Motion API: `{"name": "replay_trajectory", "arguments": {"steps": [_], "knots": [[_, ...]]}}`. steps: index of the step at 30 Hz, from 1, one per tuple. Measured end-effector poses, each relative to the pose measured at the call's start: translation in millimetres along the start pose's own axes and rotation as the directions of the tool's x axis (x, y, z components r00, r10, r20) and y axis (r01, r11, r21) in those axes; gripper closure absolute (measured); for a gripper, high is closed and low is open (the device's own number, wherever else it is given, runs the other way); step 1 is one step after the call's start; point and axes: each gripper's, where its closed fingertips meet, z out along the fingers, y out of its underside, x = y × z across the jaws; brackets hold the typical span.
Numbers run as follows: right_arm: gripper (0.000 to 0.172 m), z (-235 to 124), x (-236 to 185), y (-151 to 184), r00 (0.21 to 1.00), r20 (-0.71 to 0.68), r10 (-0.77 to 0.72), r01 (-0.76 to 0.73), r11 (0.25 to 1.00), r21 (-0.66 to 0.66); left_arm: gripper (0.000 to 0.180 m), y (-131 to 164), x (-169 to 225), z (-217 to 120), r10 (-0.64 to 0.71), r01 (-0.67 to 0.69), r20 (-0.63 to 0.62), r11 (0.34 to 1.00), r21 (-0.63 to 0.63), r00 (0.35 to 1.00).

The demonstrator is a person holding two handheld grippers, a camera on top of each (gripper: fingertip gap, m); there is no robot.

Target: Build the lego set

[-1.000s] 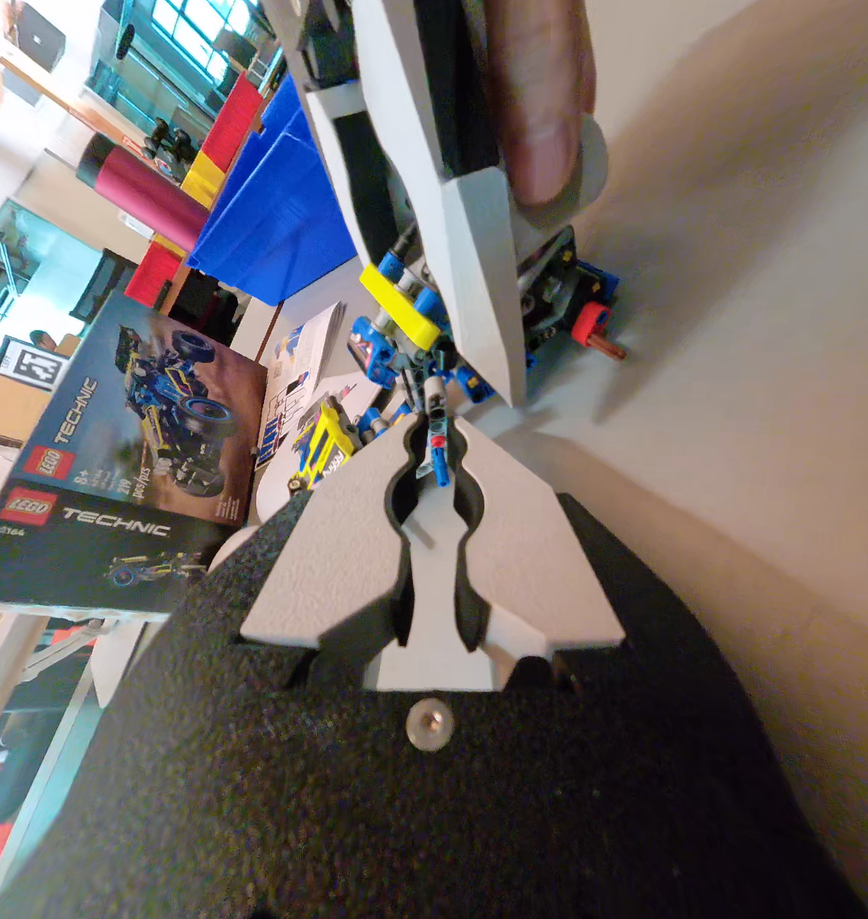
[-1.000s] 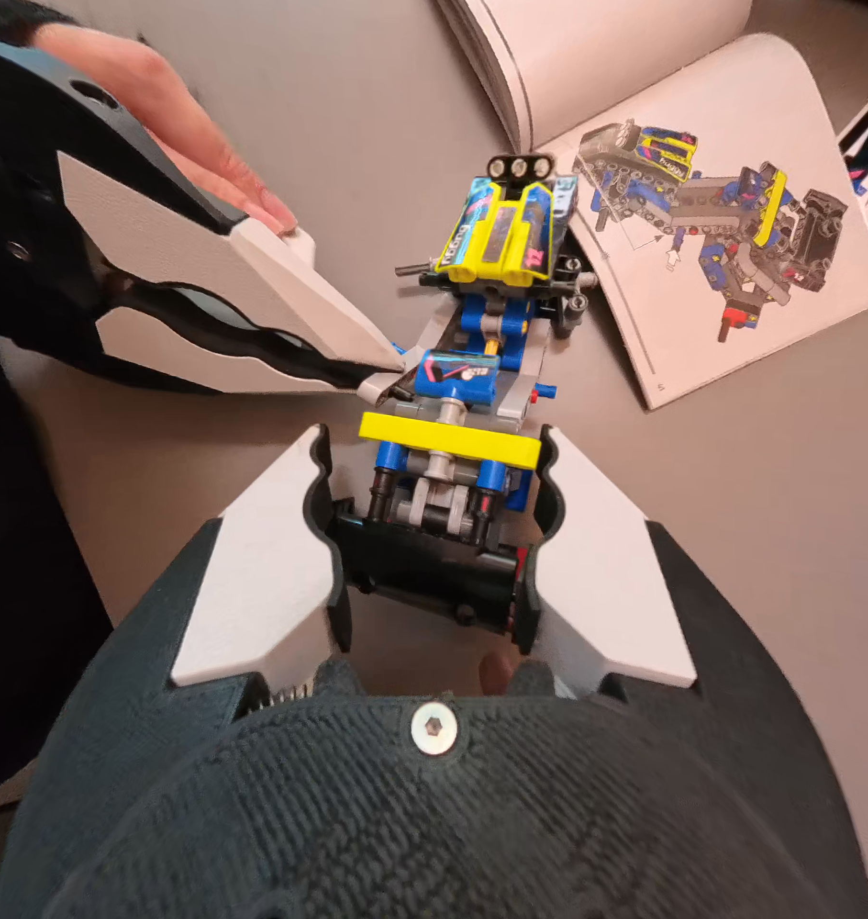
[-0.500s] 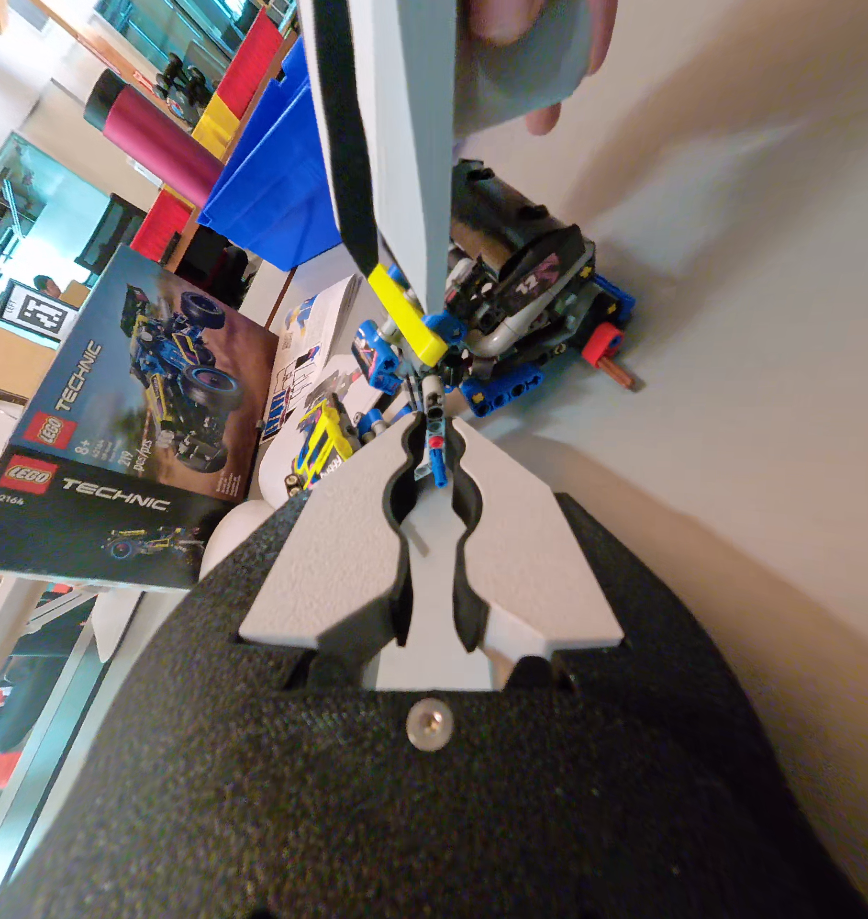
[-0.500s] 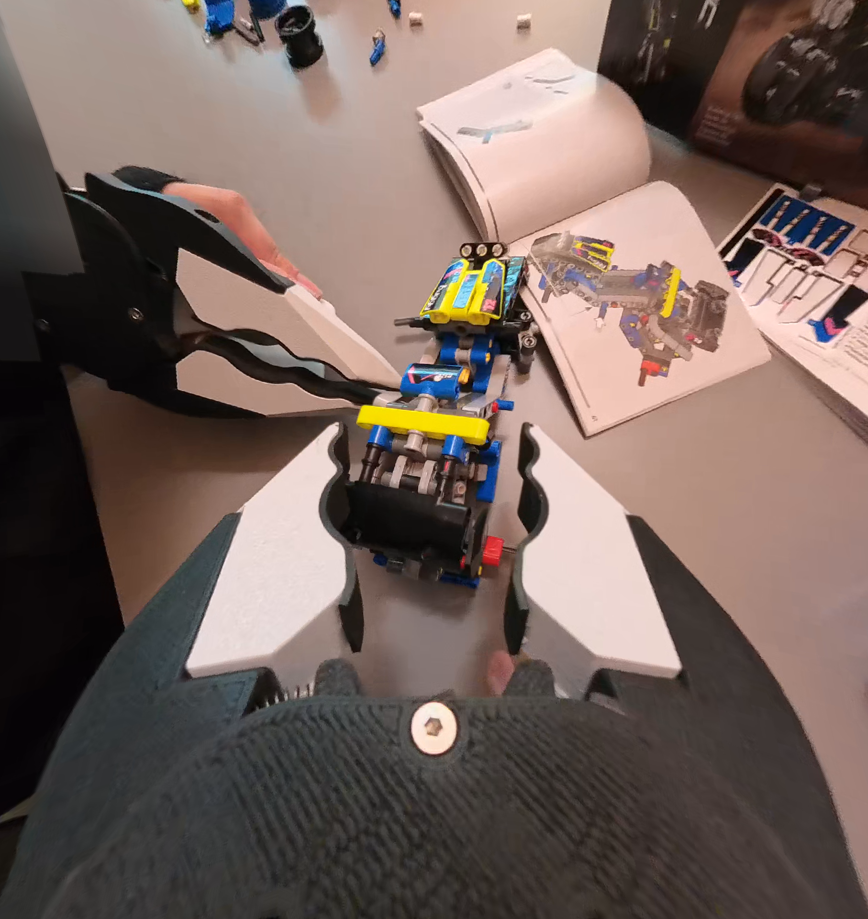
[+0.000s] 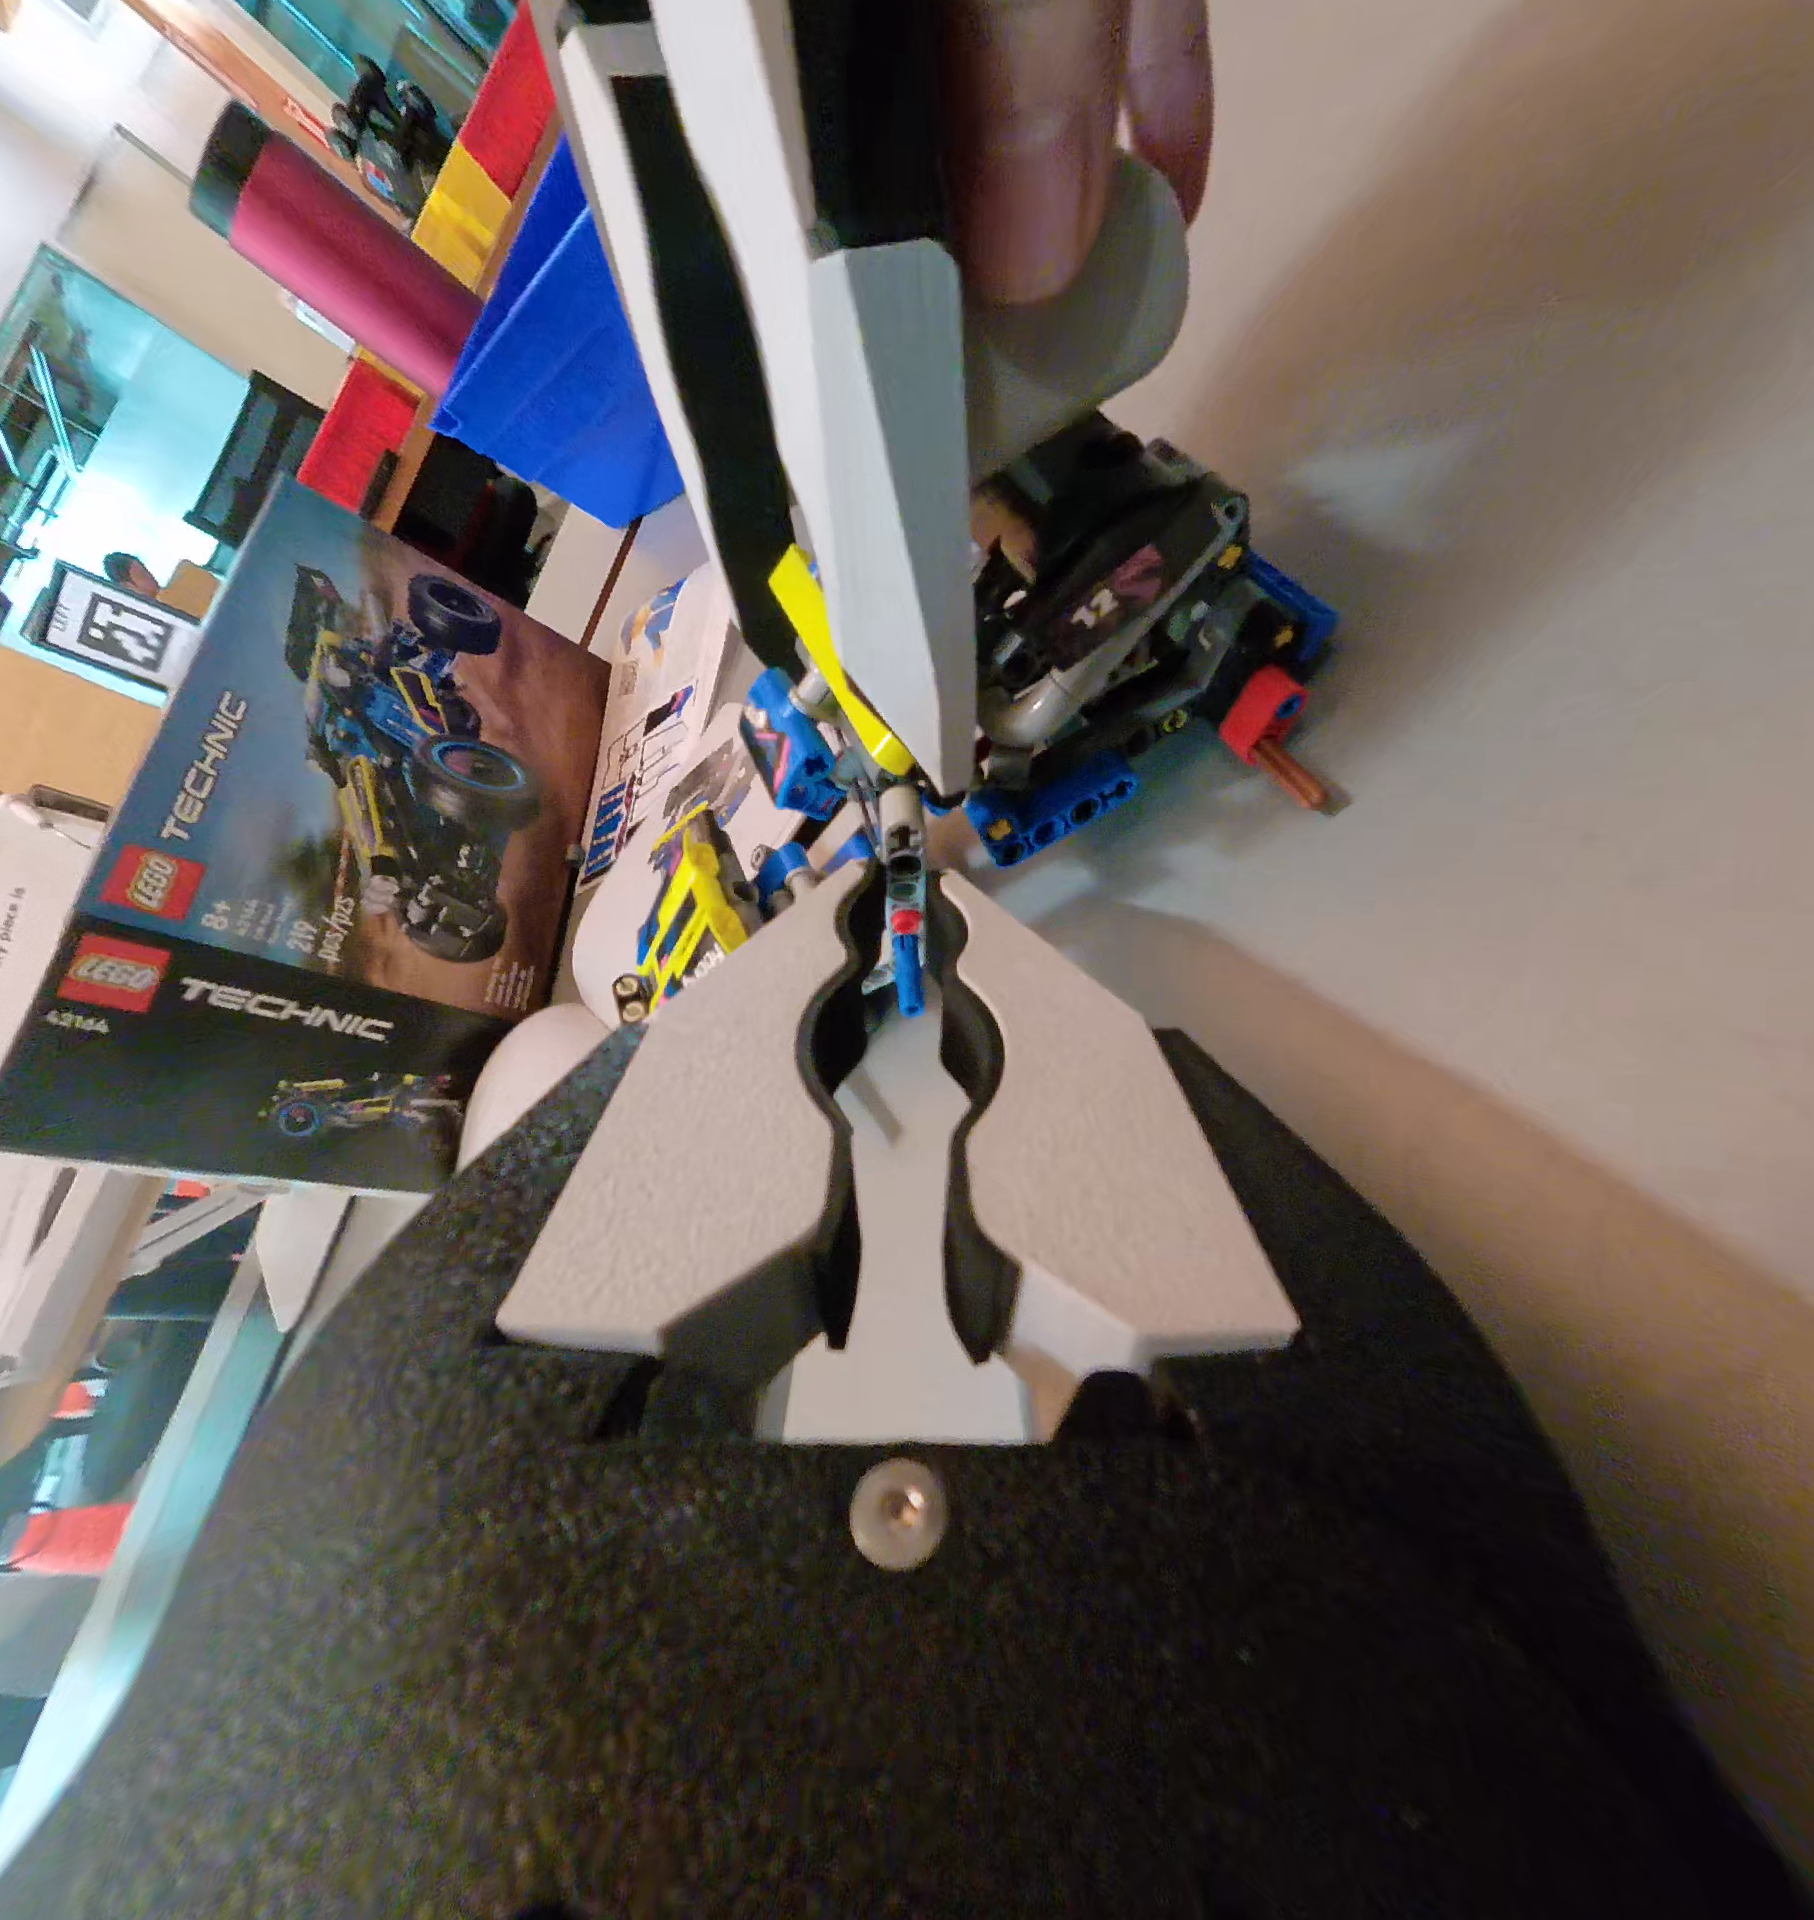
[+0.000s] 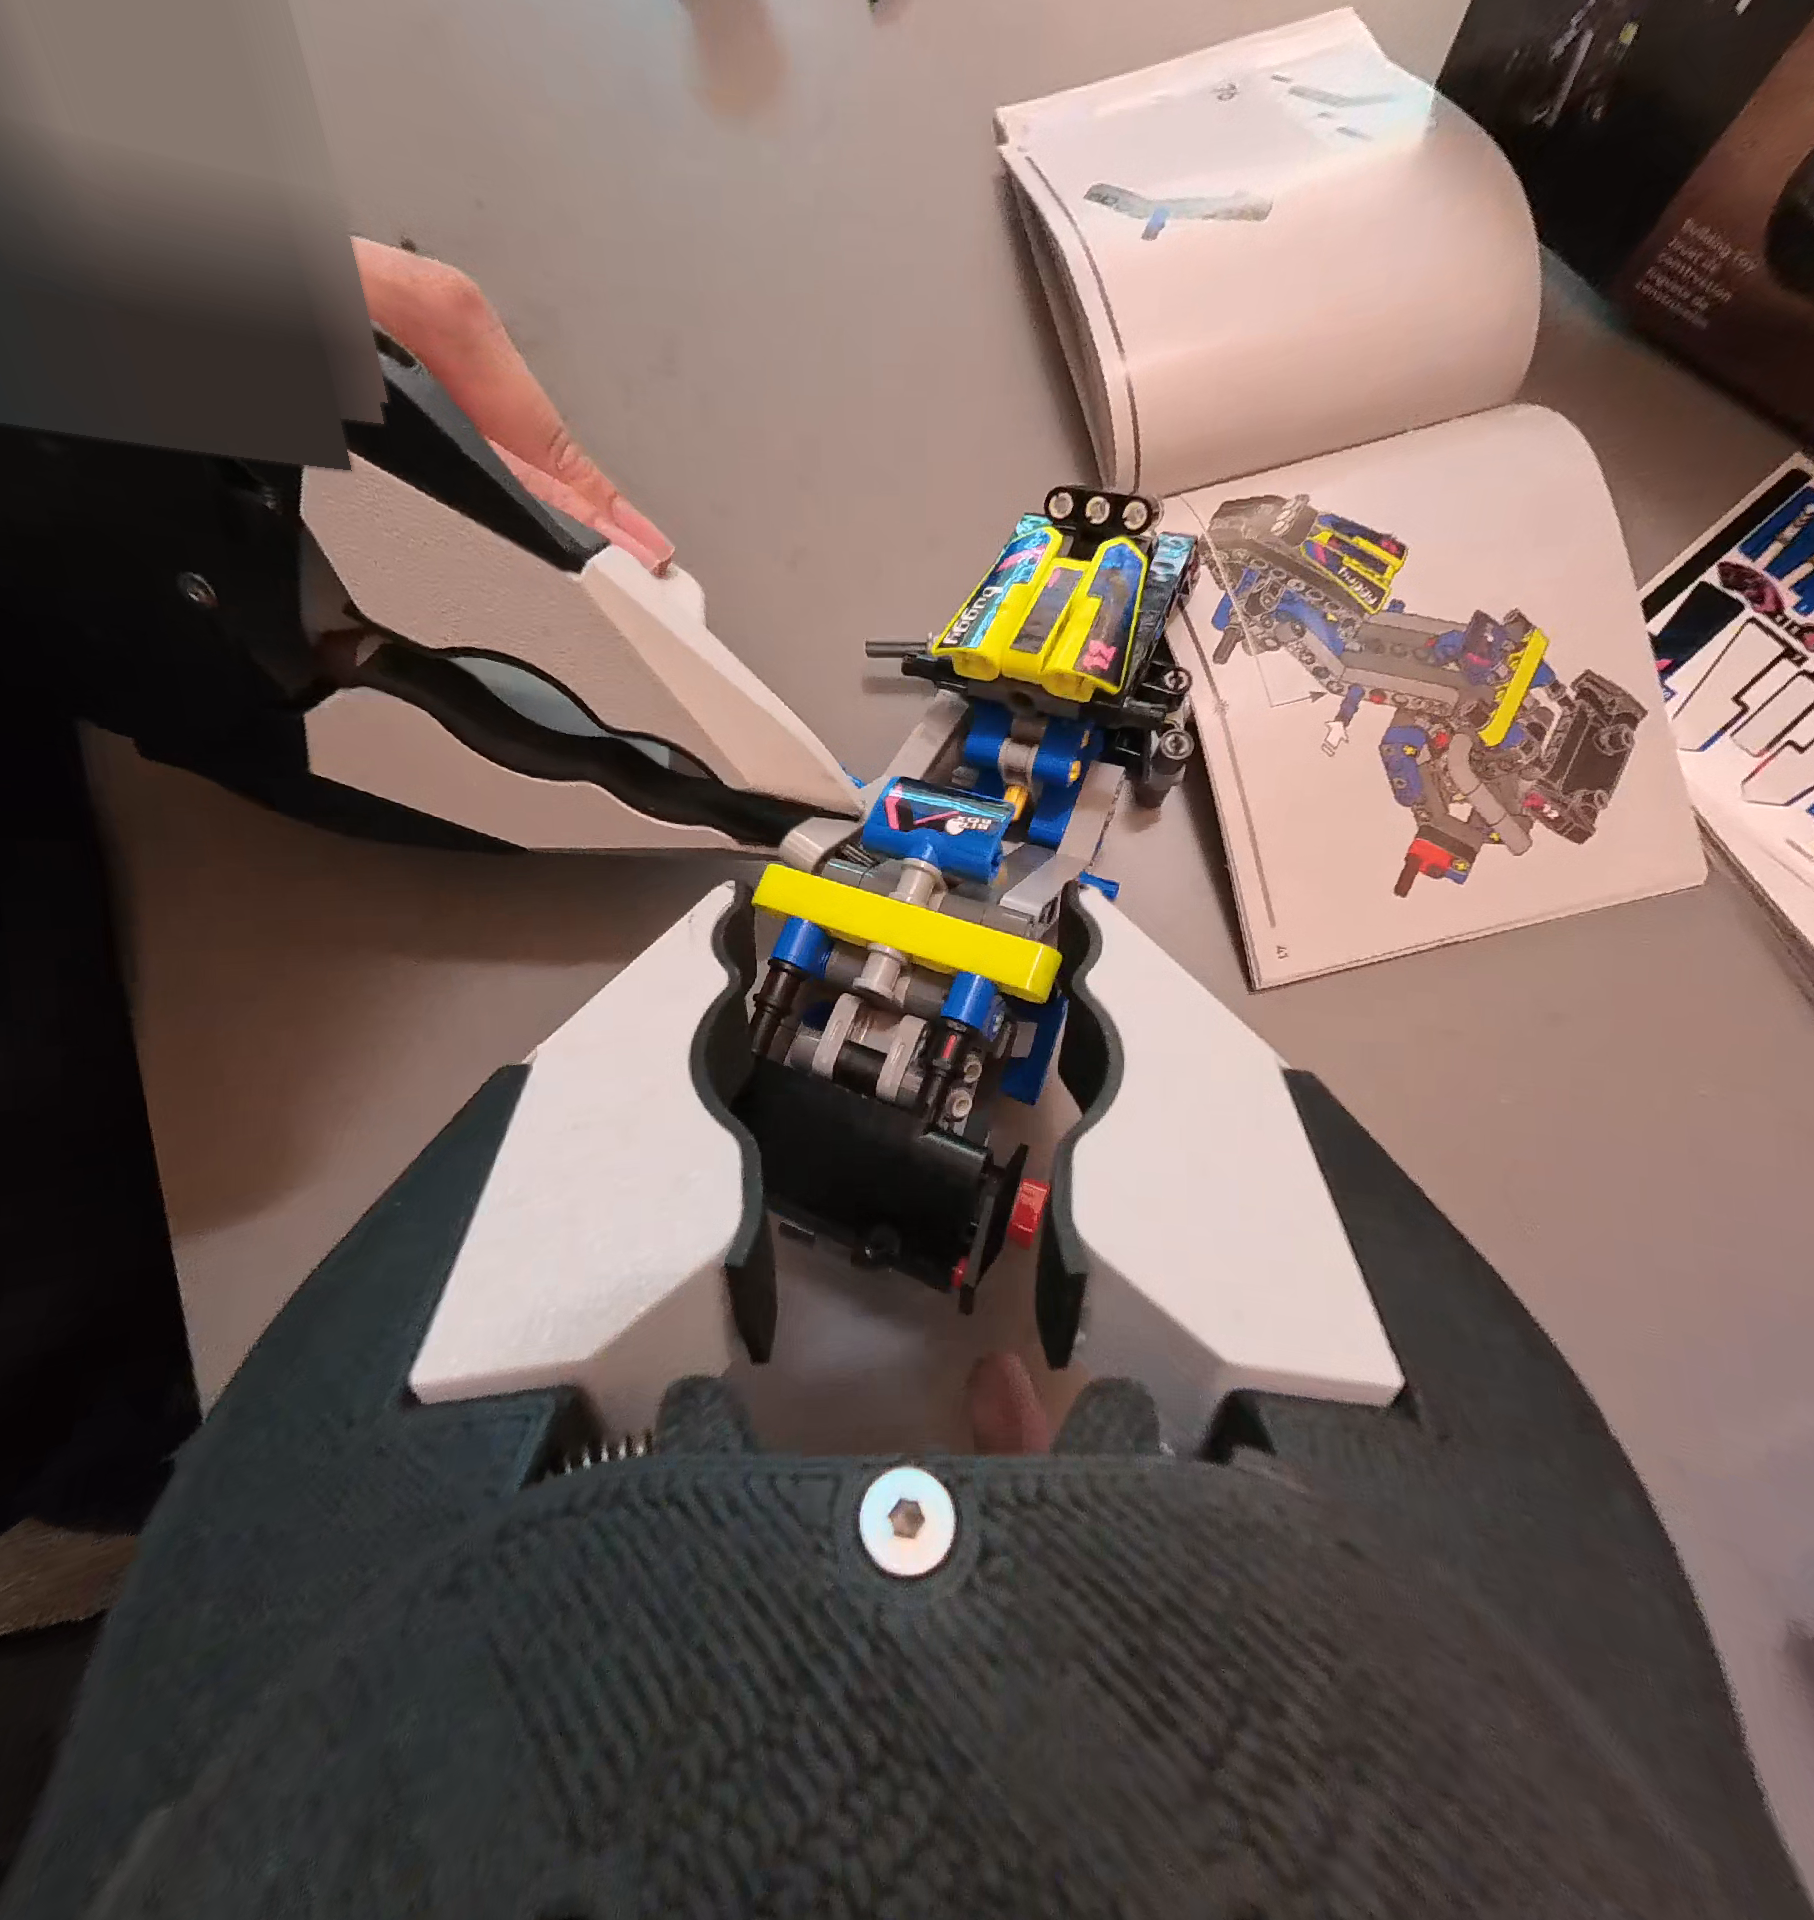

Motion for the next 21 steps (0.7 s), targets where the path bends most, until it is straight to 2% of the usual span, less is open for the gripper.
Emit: {"name": "replay_trajectory", "arguments": {"steps": [1, 6, 10, 13, 21], "knots": [[0.116, 1, 0, 0, 1.0, 0.002, 0.004, -0.004, 1.0, 0.003, 0.177, 1, 1, 0, -0.012, 0.012, -0.009, 1.0, -0.004, 1.0], [0.116, 2, 0, 1, 1.0, 0.009, 0.007, -0.008, 1.0, 0.023, 0.177, 2, 2, 0, -0.071, 0.07, -0.022, 0.997, -0.009, 0.997], [0.116, 2, 0, 0, 0.999, 0.027, 0.021, -0.023, 0.999, 0.047, 0.176, 12, 6, 3, -0.119, 0.114, -0.053, 0.99, -0.082, 0.991], [0.116, 2, 0, 0, 0.999, 0.034, 0.019, -0.022, 0.997, 0.069, 0.177, 2, 0, 0, -0.142, 0.141, -0.016, 0.99, -0.03, 0.99], [0.116, 3, 1, -2, 0.998, 0.061, 0.028, -0.034, 0.993, 0.113, 0.177, 3, -1, 7, -0.16, 0.16, -0.017, 0.987, -0.01, 0.987]]}}
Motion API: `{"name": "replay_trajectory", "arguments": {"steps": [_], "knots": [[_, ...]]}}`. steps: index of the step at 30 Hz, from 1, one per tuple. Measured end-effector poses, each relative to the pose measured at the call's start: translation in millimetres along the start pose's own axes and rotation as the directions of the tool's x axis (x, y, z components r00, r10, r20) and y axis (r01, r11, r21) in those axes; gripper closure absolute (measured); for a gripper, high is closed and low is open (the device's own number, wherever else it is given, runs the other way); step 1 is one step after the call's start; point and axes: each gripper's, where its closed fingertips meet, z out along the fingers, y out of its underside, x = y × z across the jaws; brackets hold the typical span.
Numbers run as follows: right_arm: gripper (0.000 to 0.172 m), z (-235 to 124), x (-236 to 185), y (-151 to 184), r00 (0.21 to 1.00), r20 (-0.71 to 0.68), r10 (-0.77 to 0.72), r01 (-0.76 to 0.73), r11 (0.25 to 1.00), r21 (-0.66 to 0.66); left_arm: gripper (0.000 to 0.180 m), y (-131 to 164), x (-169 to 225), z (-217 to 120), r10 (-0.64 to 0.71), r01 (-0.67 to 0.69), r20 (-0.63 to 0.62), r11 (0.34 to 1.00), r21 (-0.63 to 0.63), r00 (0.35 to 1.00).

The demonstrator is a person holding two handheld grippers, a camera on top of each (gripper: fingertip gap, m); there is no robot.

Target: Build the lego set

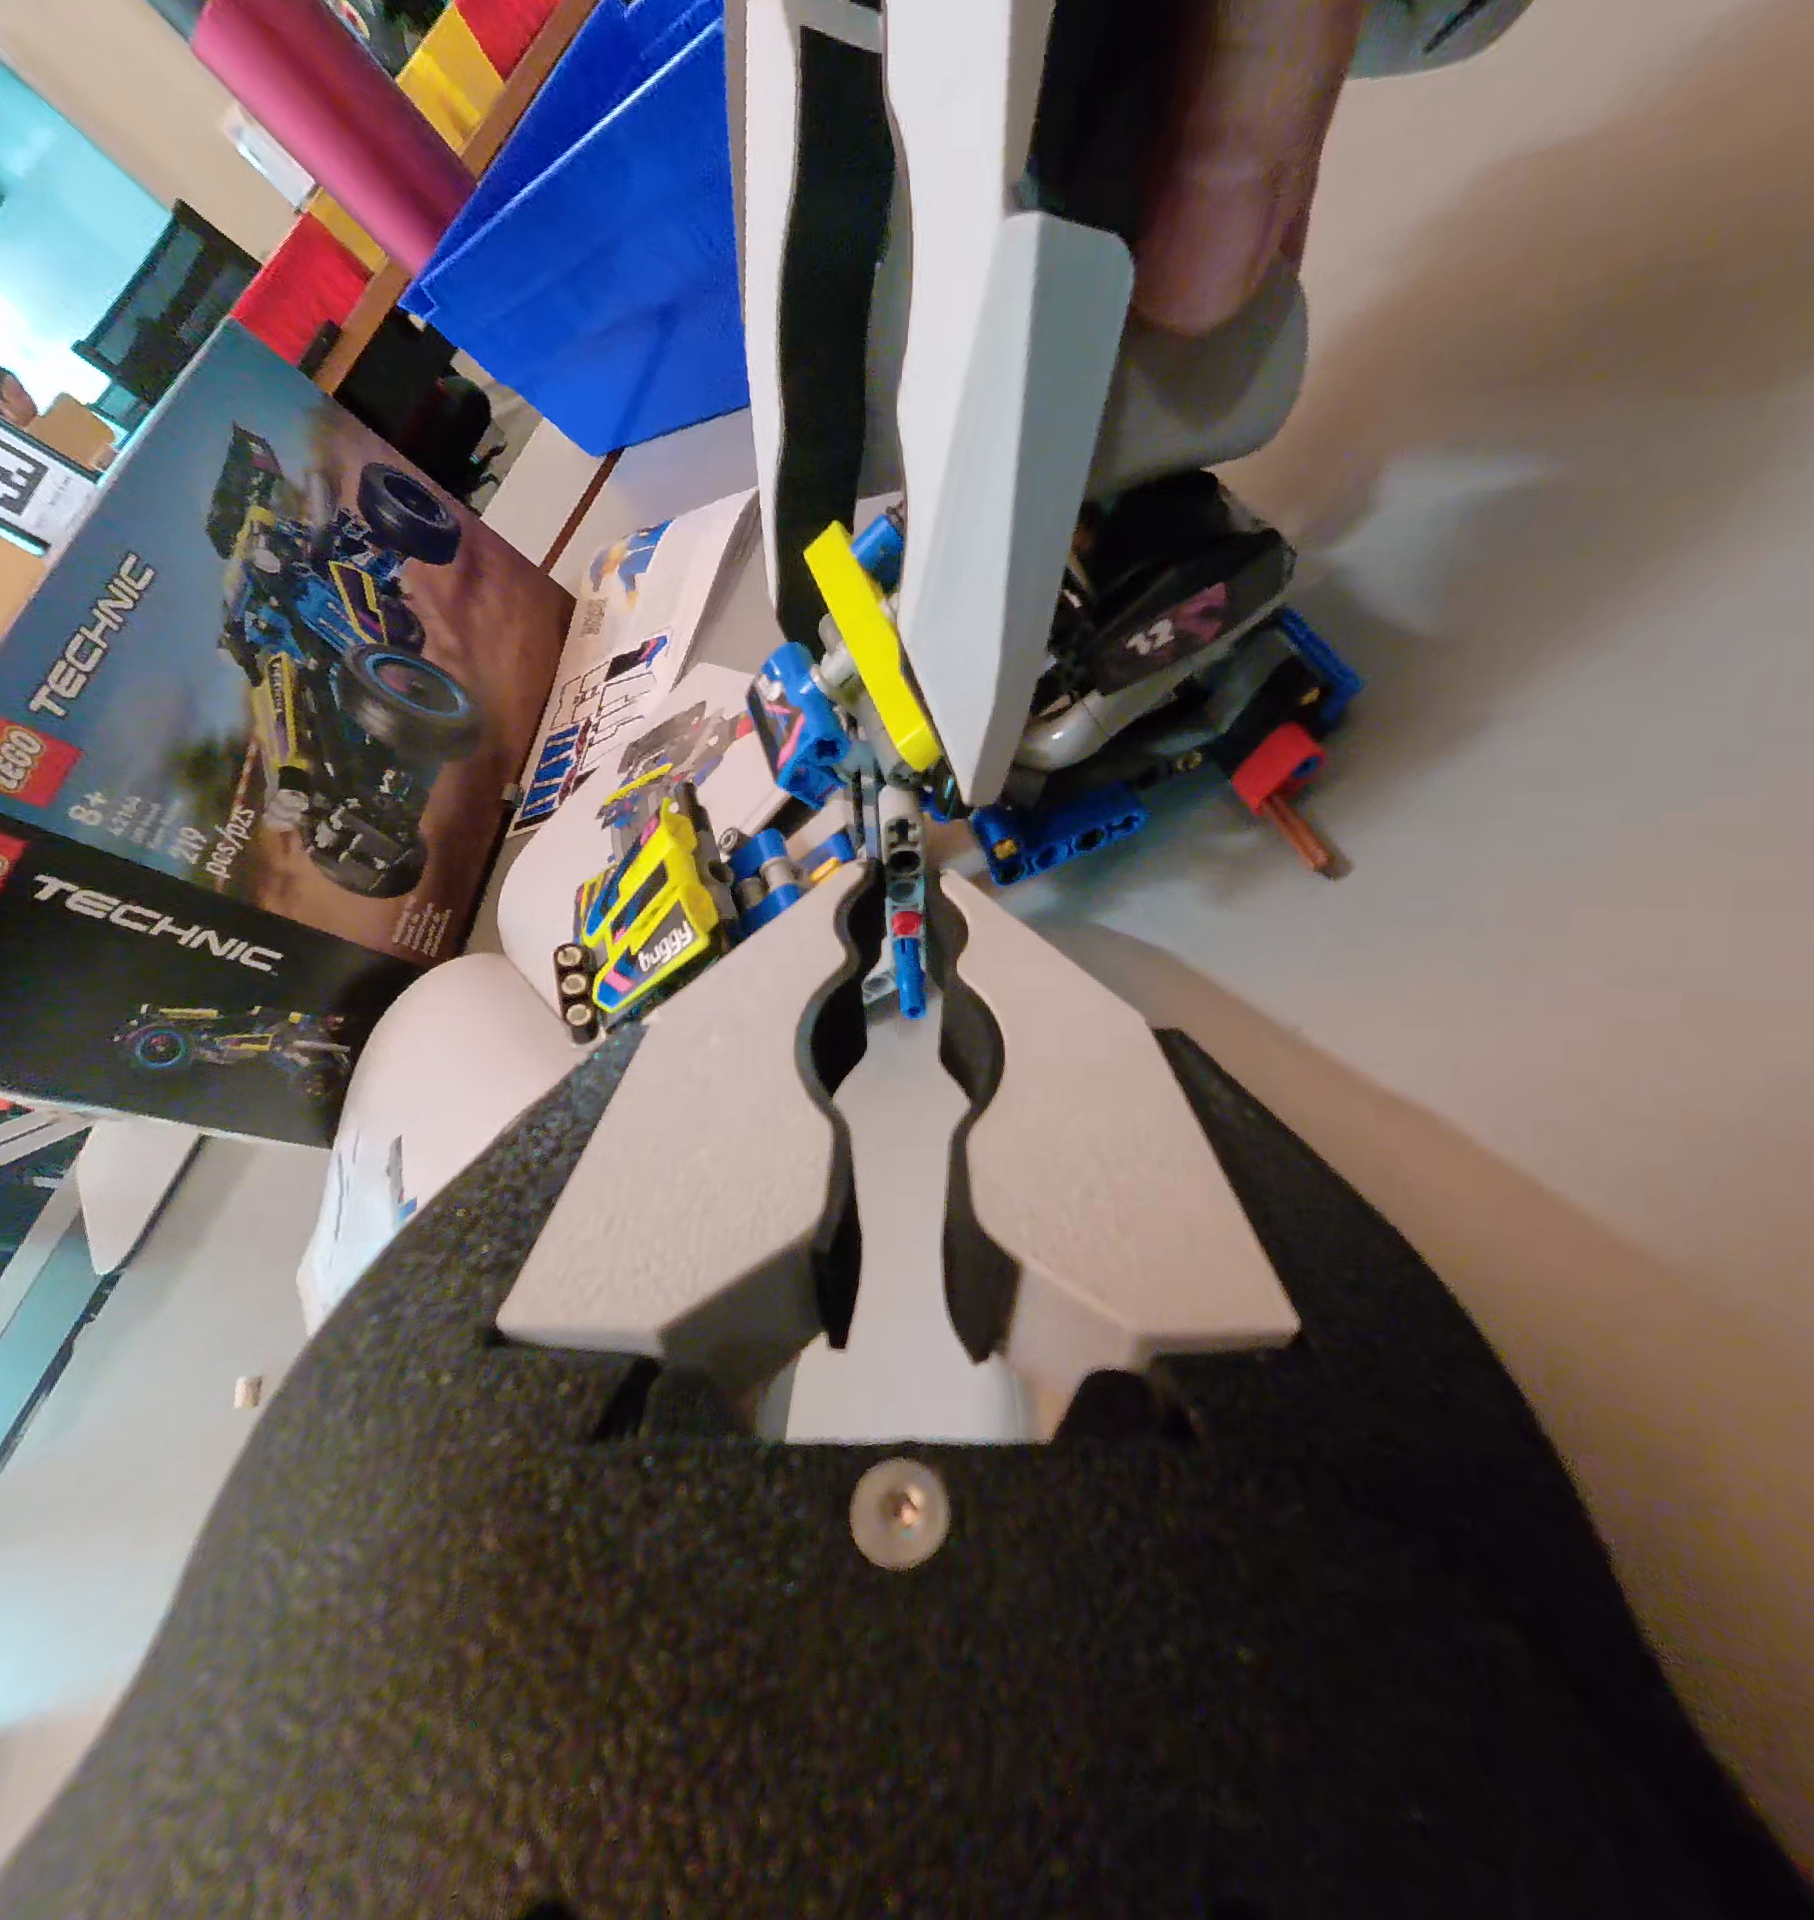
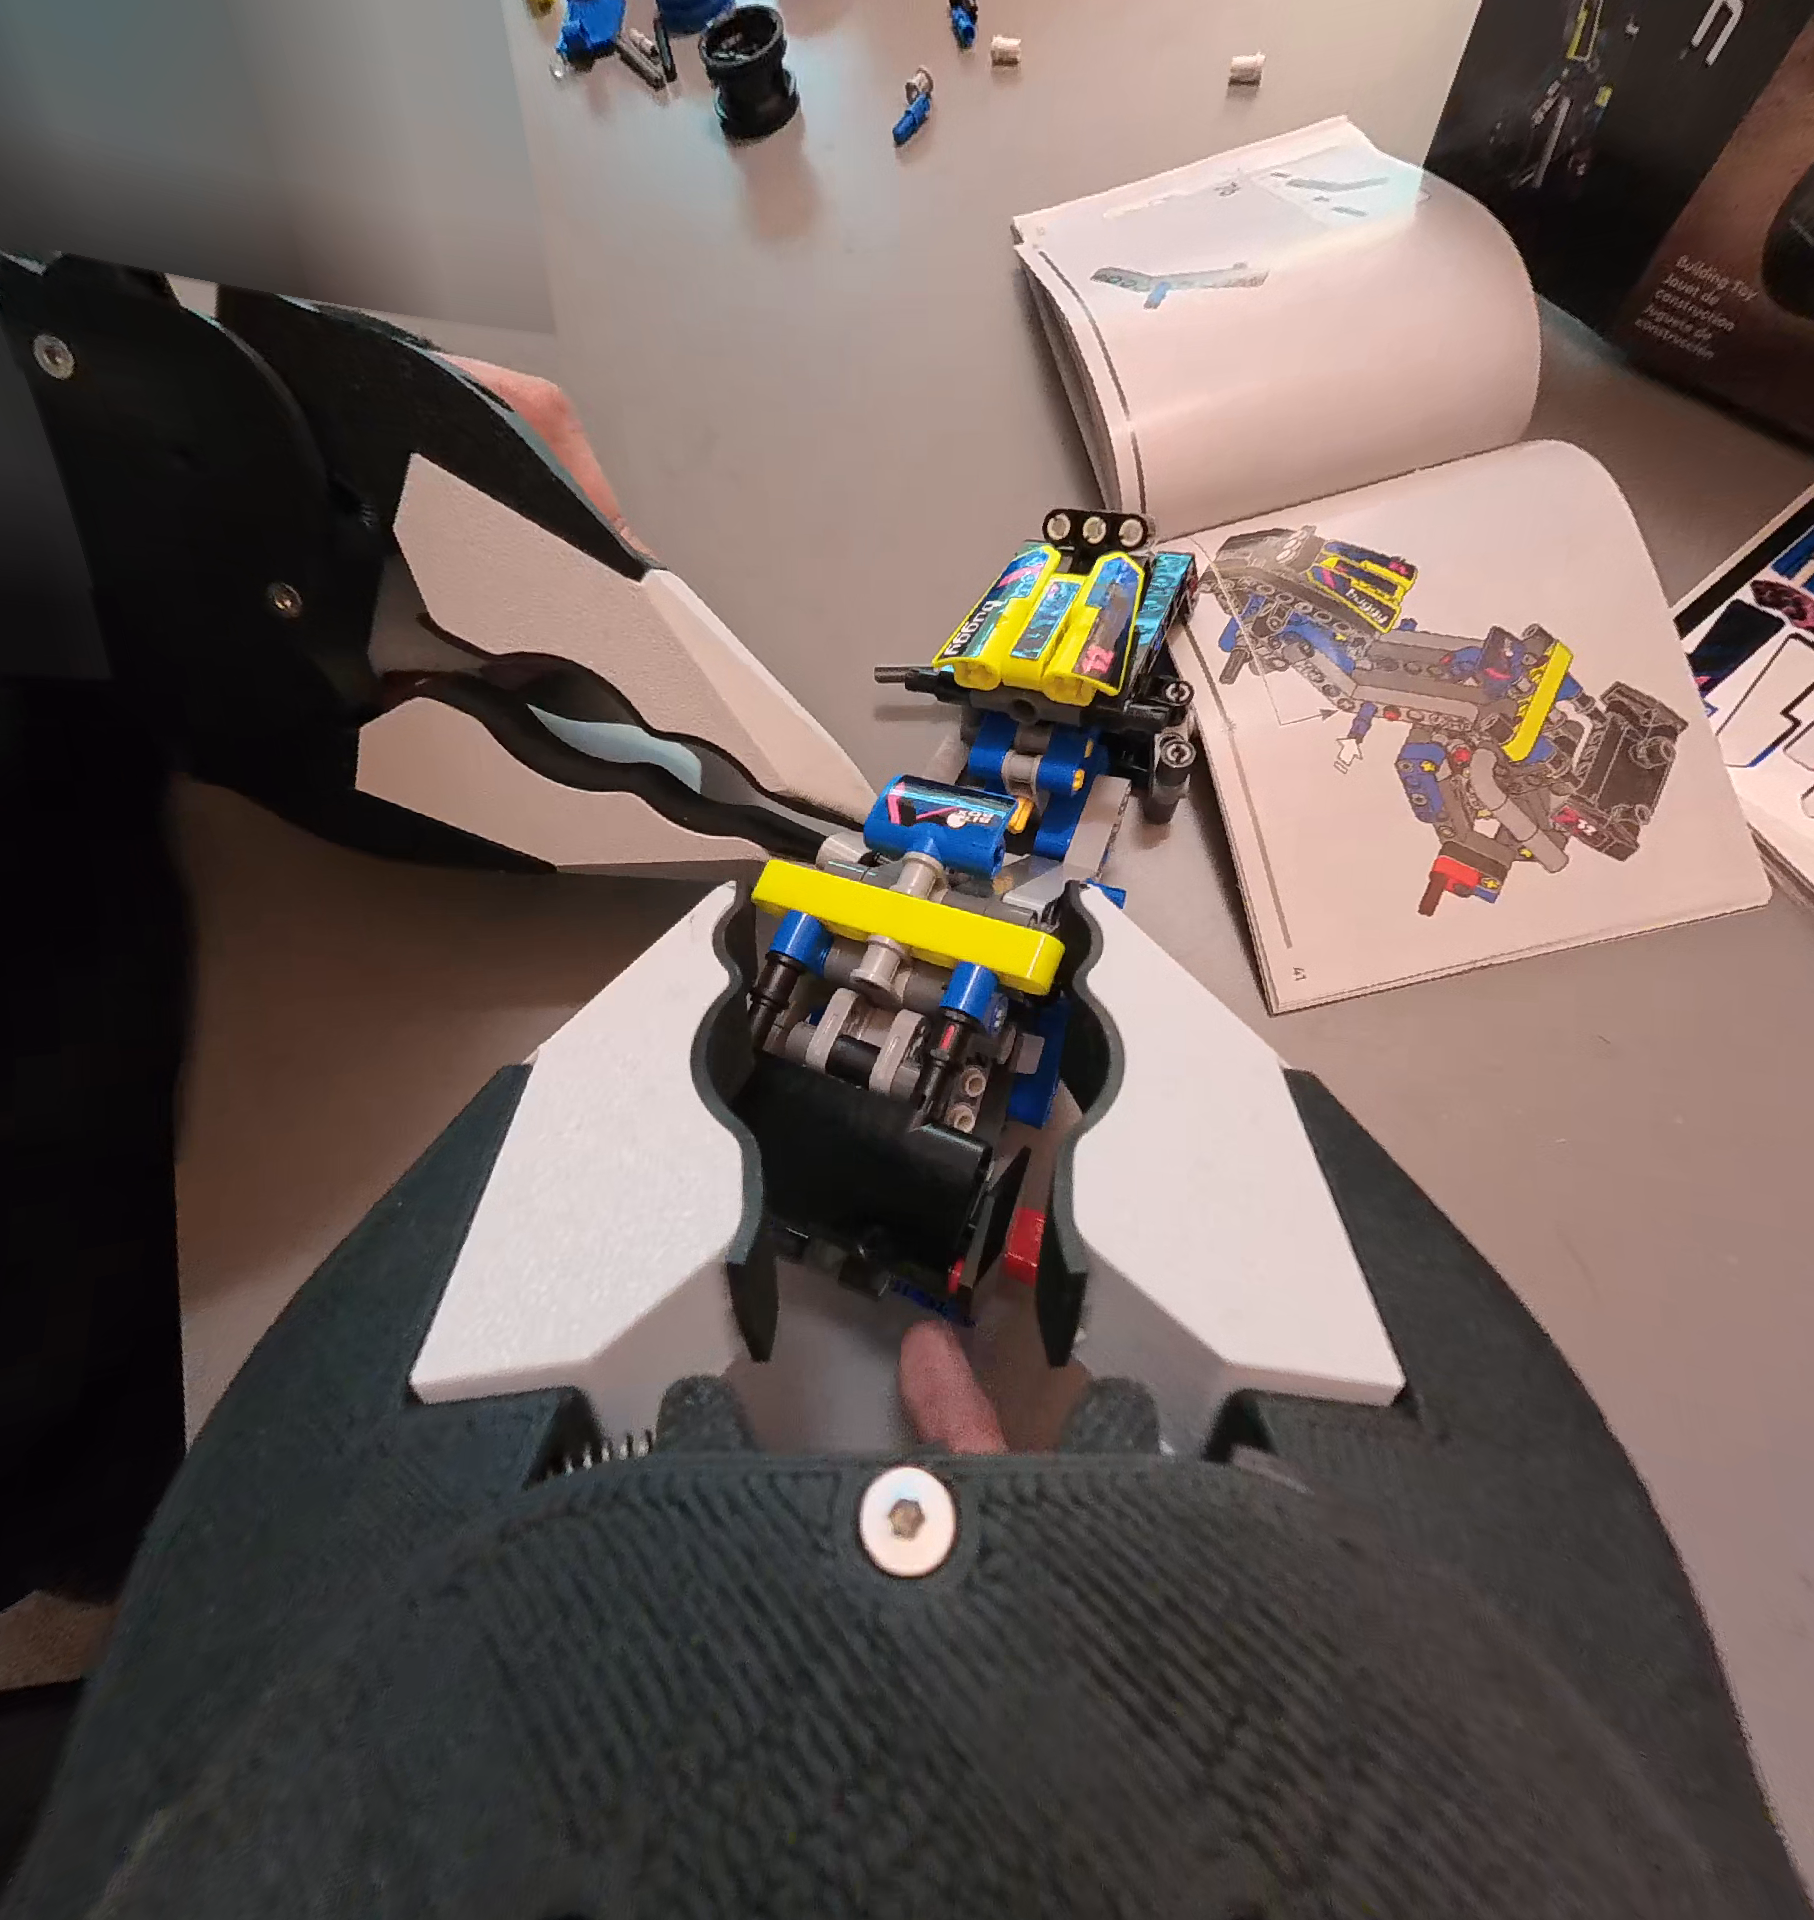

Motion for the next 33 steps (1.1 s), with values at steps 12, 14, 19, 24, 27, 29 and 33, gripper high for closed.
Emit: {"name": "replay_trajectory", "arguments": {"steps": [12, 14, 19, 24, 27, 29, 33], "knots": [[0.116, 2.1, 2.7, -1.3, 0.995, 0.041, 0.087, -0.09, 0.993, 0.077, 0.177, 0.9, -4.5, 2.3, 0.072, -0.073, 0.03, 0.997, 0.02, 0.997], [0.116, 1.6, 2.7, -1.5, 0.991, 0.071, 0.113, -0.121, 0.987, 0.106, 0.177, 0.2, -4.9, 1.7, 0.084, -0.085, 0.033, 0.996, 0.031, 0.996], [0.115, 1.3, 3.1, 0.2, 0.981, 0.141, 0.134, -0.156, 0.976, 0.153, 0.177, -0.5, -4.2, 1.4, 0.103, -0.105, 0.028, 0.994, 0.045, 0.994], [0.116, 1.4, 5.3, -1.3, 0.96, 0.217, 0.176, -0.225, 0.948, 0.227, 0.177, -0.8, -5.6, 1.5, 0.066, -0.066, 0.008, 0.997, 0.048, 0.998], [0.116, 1.2, 6.8, -2.4, 0.963, 0.212, 0.168, -0.223, 0.936, 0.272, 0.177, 1.9, -6.8, 3.5, 0.137, -0.137, 0.044, 0.99, 0.019, 0.99], [0.116, 1.7, 6.0, -2.6, 0.97, 0.191, 0.148, -0.197, 0.941, 0.276, 0.177, 3.3, -7.1, 3.6, 0.158, -0.159, 0.058, 0.987, 0.004, 0.986], [0.116, 1.7, 6.7, -2.8, 0.966, 0.203, 0.162, -0.215, 0.937, 0.274, 0.177, 3.0, -7.6, 3.9, 0.121, -0.122, 0.044, 0.992, 0.018, 0.992]]}}
